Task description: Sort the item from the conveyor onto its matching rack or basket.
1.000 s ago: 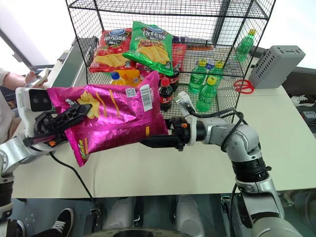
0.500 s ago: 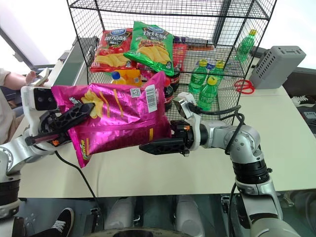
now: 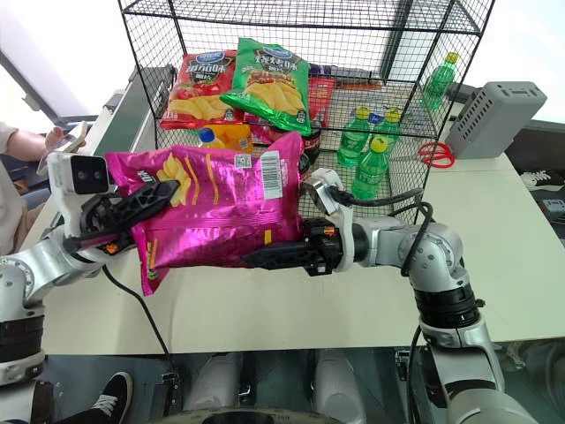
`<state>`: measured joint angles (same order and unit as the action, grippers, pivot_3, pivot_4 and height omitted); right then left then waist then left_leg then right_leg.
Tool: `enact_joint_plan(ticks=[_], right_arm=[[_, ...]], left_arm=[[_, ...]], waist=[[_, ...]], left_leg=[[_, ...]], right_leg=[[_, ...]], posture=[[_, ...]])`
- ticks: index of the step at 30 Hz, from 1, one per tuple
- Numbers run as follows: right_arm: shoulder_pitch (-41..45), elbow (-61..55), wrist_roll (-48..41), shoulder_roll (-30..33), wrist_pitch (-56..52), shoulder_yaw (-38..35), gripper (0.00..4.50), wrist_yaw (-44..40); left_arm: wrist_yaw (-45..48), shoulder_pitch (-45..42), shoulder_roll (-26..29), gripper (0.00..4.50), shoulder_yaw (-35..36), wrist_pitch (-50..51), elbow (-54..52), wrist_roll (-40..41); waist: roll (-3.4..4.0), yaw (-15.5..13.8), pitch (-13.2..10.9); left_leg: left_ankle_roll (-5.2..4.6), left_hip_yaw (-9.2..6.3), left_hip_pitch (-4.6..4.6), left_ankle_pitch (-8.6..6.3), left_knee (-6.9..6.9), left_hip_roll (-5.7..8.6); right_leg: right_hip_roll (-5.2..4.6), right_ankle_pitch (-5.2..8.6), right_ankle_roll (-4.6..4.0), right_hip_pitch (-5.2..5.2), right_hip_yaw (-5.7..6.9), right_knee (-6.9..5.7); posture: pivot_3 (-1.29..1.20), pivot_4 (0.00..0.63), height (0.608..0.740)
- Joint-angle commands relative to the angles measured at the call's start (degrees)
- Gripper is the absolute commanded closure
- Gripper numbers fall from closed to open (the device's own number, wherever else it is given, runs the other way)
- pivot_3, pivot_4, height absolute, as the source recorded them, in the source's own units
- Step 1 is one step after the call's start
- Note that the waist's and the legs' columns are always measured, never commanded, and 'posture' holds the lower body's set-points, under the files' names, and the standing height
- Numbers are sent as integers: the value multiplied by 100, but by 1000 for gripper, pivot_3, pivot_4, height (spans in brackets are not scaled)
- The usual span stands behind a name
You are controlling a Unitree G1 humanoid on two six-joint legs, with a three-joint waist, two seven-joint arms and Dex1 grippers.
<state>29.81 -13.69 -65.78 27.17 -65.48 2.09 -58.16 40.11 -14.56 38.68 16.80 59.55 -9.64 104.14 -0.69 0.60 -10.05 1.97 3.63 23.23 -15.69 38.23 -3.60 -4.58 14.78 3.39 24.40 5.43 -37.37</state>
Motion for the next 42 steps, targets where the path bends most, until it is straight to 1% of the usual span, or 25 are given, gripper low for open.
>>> enact_joint_plan(ticks=[1,3,4,6,7,8,11,12,13,14,16,18,19,21,22,23,25,27,29,31,33,35,38,41,42], right_arm=[[89,-38,135,83,222,-72,4223,-115],[79,-37,229,114,290,-40,4223,-181],[59,-42,281,146,332,-44,4223,-205],[27,-45,357,185,401,-64,4223,-222],[-11,-77,494,242,513,-45,4223,-247],[-49,-121,584,296,588,-37,4223,-270],[-270,-313,854,572,874,-160,4223,-299],[-412,-434,1088,739,1115,-214,4223,-301],[-511,-516,1249,854,1291,-241,4223,-305],[-653,-608,1255,975,1421,-472,4223,-296],[-913,-734,1616,1133,2059,-883,4223,-164],[-1028,-760,1406,1037,2364,-1575,4223,123],[-1049,-763,1266,990,2384,-1776,4223,249],[-1334,-912,1659,1056,2986,-2140,4223,277],[-1470,-954,1860,1105,3203,-2260,4223,335],[-1557,-944,2114,1132,3446,-2337,4223,437],[-1499,-790,2276,1080,3762,-2557,4223,692],[-1309,-509,2714,1128,4332,-2702,4223,896],[-1104,-213,3193,1226,4863,-2694,4223,1020],[-1009,144,3982,1385,5674,-2467,4223,1055],[-974,471,4391,1479,6109,-2280,4223,1024],[-911,851,4867,1523,6807,-2139,4223,1101],[-634,1411,5556,1597,7548,-1969,4223,1502],[-340,2079,6984,1916,8469,-1587,4223,2354],[-225,2285,7496,2034,8574,-1454,4223,2768]], left_arm=[[137,-39,74,4500,214,-11,3,-83],[175,-47,84,4500,231,-37,5,-220],[85,-83,110,4247,246,-19,112,-134],[85,-139,114,3630,298,-103,164,-327],[81,-146,113,3194,336,-132,164,-388],[116,-131,139,2620,366,-146,125,-515],[178,-41,213,1148,524,-136,55,-678],[279,24,233,622,554,-269,-54,-978],[354,68,245,185,569,-367,-134,-1202],[444,133,250,25,548,-578,-263,-1609],[715,277,261,0,435,-1029,-533,-2428],[1122,403,285,0,155,-1624,-794,-3390],[1283,432,261,0,73,-1837,-847,-3684],[1472,360,-26,0,5,-2464,-597,-4216],[1550,306,-138,0,-40,-2706,-485,-4435],[1537,217,-256,0,-43,-2788,-376,-4486],[1623,70,-365,0,-138,-2833,-285,-4613],[1643,-83,-507,0,-248,-2877,-212,-4722],[1679,-207,-612,0,-329,-2914,-158,-4801],[1728,-291,-691,0,-446,-2979,-115,-4966],[1770,-326,-747,0,-548,-3013,-91,-5090],[1775,-340,-845,0,-644,-3247,-80,-5363],[1736,-364,-931,0,-711,-3285,-86,-5489],[1739,-381,-987,0,-763,-3234,-88,-5547],[1735,-378,-1012,0,-776,-3285,-75,-5622]], waist=[[0,0,0],[0,-1,0],[0,-1,0],[0,0,0],[0,0,0],[0,0,0],[0,-2,0],[0,-6,0],[0,-12,0],[0,-19,0],[0,-37,-1],[0,-68,-2],[1,-76,-2],[2,-104,-2],[1,-129,-1],[1,-144,-1],[0,-143,-2],[0,-139,-2],[0,-125,-2],[1,-123,-2],[1,-122,-2],[1,-119,-2],[2,-119,-3],[6,-115,-5],[5,-116,-5]], left_leg=[[0,0,0,0,0,0],[0,0,1,0,0,0],[0,0,1,0,0,0],[0,0,1,0,0,0],[0,0,1,0,0,0],[0,-1,1,0,0,0],[0,1,3,0,-1,0],[0,1,4,0,-1,0],[0,1,5,0,-2,0],[0,2,7,0,-2,0],[0,4,10,0,-3,1],[0,9,10,0,-3,1],[0,10,9,0,-3,1],[0,15,7,0,-4,-1],[0,15,6,0,-4,-1],[0,13,6,0,-6,-1],[0,13,9,0,-5,-1],[0,19,10,0,-3,1],[0,21,9,0,-1,1],[0,24,6,0,-1,0],[0,24,5,0,-3,0],[0,24,3,0,-4,-2],[0,28,4,0,-3,-2],[1,34,3,1,-2,-2],[1,37,3,1,-3,-2]], right_leg=[[0,0,0,0,0,0],[0,0,0,0,0,1],[0,0,0,0,0,1],[0,0,0,1,0,1],[0,0,0,1,0,1],[0,0,0,1,0,1],[0,0,0,1,0,6],[0,0,0,2,0,7],[0,0,1,2,0,9],[0,0,1,3,1,14],[-1,0,1,3,2,20],[-1,0,1,3,1,21],[-1,0,1,4,1,22],[2,0,0,5,-1,22],[2,0,0,5,-1,21],[3,0,0,5,-1,23],[3,0,0,5,0,24],[-2,-1,2,6,-4,23],[-2,-1,3,5,-6,23],[0,-1,3,6,-9,21],[1,-1,4,6,-9,20],[4,-1,4,6,-9,20],[1,-1,4,6,-9,20],[0,-1,4,9,-14,18],[0,-1,4,10,-16,17]], posture=[[0,150,740],[0,150,740],[0,150,740],[0,150,740],[0,150,740],[0,150,740],[0,150,740],[0,150,740],[0,150,740],[0,150,740],[0,150,740],[0,150,740],[0,150,740],[0,150,740],[0,150,740],[0,150,740],[0,150,740],[0,150,740],[0,150,740],[0,150,740],[0,150,740],[0,150,740],[0,150,740],[0,150,740],[0,150,740]])
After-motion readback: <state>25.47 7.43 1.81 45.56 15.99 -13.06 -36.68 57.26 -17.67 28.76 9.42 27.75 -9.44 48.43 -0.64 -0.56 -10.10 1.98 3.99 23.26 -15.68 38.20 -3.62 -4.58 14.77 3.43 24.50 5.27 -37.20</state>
